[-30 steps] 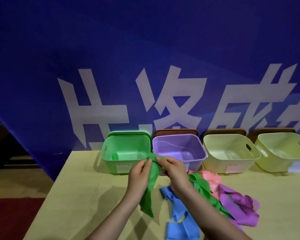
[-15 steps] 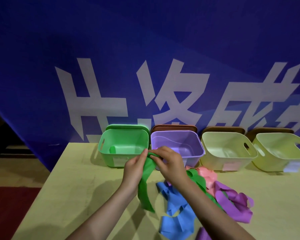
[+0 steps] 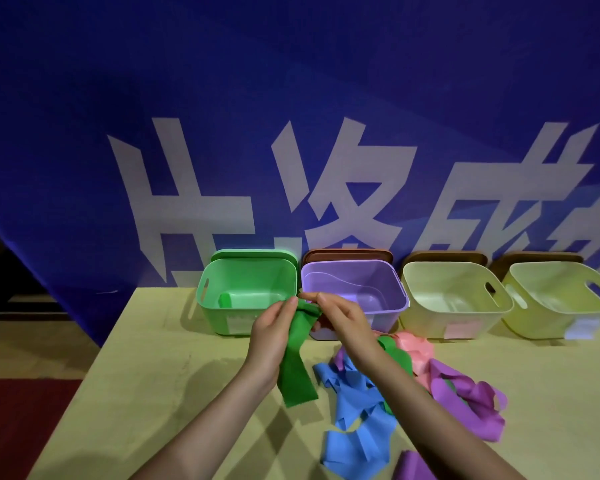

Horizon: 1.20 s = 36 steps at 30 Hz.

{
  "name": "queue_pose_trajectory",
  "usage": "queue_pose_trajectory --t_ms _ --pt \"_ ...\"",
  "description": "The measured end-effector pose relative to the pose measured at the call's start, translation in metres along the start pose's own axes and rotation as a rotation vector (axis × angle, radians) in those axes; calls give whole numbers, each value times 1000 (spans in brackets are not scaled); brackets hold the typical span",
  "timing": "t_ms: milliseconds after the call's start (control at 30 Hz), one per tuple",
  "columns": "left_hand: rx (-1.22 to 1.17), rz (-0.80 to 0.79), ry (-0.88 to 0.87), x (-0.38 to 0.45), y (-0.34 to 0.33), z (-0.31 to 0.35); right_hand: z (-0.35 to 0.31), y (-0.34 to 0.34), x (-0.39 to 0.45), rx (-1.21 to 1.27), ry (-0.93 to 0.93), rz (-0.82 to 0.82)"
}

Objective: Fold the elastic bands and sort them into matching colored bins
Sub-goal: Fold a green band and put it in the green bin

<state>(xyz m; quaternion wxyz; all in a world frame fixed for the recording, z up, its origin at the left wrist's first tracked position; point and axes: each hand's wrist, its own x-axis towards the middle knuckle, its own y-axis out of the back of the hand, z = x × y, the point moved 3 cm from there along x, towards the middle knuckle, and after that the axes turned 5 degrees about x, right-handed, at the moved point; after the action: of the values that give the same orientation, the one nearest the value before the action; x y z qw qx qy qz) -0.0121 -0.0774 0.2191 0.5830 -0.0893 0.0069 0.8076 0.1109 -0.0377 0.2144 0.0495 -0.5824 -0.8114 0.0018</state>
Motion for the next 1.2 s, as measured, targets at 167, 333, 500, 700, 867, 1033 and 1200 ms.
queue_pose_trajectory --t_ms 167,333,500,700,867,1033,1200 --pt "119 -59 -110 -1 -2 5 10 -6 0 145 -146 62" --pt "311 -57 -178 4 0 -3 14 -5 -7 228 -157 138" --pt "398 -56 -196 3 4 -11 17 -8 -15 190 -99 181" --pt "361 -96 -233 4 4 -12 17 -8 -15 199 -91 177" --pt "294 -162 -198 5 -1 -7 12 1 -13 251 -121 156" --pt "63 -172 -38 1 -3 -7 9 1 -11 159 -71 194" --pt "77 -82 26 1 -7 -17 14 0 -7 140 -66 251"
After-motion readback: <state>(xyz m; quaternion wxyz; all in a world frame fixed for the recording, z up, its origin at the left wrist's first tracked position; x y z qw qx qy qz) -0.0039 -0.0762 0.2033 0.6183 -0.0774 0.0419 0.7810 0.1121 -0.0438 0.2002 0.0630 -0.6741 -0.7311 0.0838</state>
